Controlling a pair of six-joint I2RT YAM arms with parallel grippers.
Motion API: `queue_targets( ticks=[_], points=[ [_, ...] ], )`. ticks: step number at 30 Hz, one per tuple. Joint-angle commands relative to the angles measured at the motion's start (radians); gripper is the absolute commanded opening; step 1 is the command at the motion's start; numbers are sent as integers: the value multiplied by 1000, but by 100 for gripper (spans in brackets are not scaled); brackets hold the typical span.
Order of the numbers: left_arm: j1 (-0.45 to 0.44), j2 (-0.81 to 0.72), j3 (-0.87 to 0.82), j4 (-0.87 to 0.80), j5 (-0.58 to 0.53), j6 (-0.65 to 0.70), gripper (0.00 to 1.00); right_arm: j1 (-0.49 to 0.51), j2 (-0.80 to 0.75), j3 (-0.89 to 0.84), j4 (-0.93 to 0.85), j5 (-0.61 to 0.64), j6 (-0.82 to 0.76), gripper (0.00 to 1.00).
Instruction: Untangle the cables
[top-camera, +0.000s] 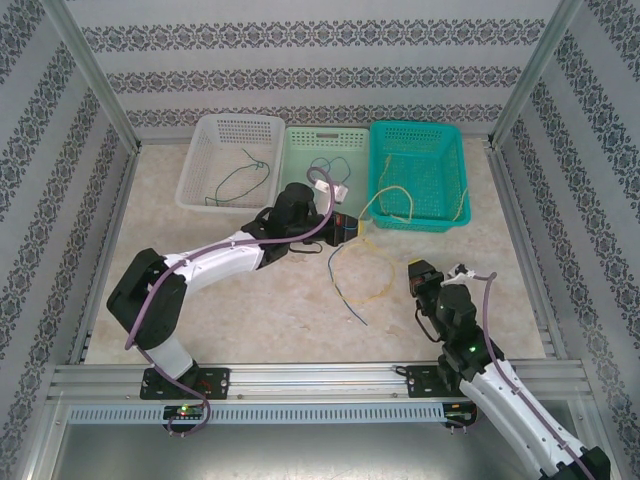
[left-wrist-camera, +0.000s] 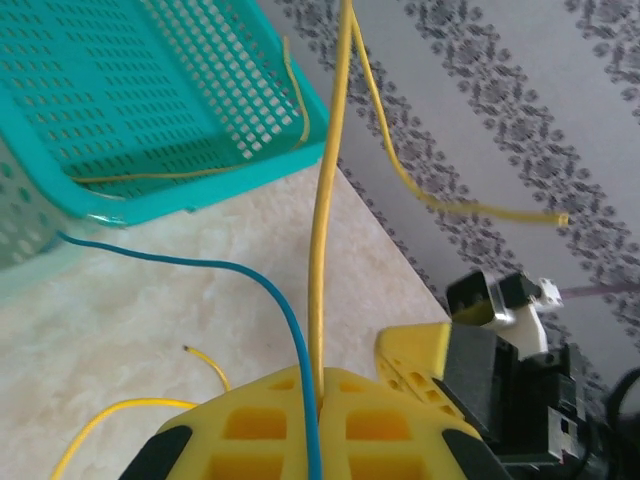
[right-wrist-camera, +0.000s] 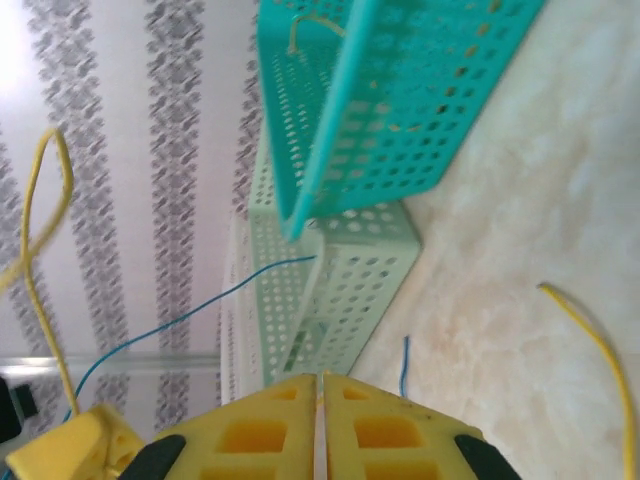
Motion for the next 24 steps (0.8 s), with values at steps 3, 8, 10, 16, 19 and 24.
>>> queue_targets(
  ticks=[3,8,10,16,19,24],
  points=[
    [55,-95,13,158,-142,7,0,-35,42,17,-202,15,82,55],
    [55,-117,24,92,-148,68,0,-68,14,81,-246,-5,31,69],
    [55,-132,28,53,-144,104,0,-76,-4,146,-271,15,-63,66],
    [54,-153,54,-82,-115,207,0,-114,74,389,-287,-27,-341,60],
    [48,-147,57,-115,-99,235,0,-126,207,525,-268,-121,-467,59],
    [37,-147,65,-154,-61,289,0,-135,474,750,-271,-267,-682,60]
  ],
)
